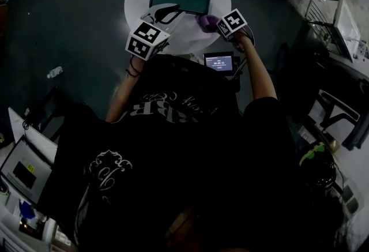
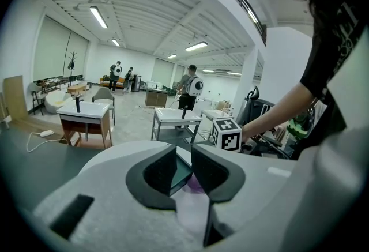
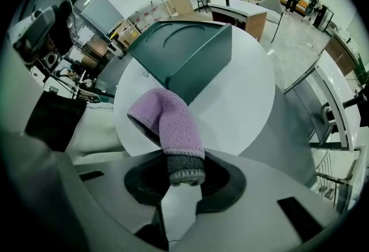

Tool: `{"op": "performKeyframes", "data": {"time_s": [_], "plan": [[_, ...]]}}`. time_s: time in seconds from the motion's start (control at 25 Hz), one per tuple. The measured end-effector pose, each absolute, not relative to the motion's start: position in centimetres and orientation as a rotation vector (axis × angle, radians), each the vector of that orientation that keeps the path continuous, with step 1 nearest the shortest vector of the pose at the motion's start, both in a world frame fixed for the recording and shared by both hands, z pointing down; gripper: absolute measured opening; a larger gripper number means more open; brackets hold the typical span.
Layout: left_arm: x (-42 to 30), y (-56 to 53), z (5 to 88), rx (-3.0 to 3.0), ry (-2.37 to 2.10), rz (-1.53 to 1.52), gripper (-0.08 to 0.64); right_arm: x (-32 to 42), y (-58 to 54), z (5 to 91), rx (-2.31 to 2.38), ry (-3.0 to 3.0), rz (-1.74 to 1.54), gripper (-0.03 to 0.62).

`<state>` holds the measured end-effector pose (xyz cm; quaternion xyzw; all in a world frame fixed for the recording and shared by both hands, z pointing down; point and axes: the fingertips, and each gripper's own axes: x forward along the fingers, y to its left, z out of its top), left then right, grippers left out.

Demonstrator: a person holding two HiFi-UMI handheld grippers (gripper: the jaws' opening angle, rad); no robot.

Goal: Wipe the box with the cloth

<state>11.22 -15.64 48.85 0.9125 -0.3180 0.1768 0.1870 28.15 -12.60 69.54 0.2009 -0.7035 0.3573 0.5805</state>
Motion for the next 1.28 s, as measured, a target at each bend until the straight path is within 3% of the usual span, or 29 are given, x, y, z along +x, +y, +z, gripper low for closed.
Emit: {"op": "performKeyframes", "data": {"time_s": [0.32, 1.28], "plan": [[13.4, -16.7, 49.5, 2.534, -0.975, 0.492, 0.078, 31.1, -14.1, 70.1, 0.389, -1.648, 0.776, 0.086], [10.4, -17.6, 49.5, 2.443, -1.145, 0.496, 0.078, 32.7, -28.2, 68.8, 0.561, -1.623, 0.670, 0.086]]}}
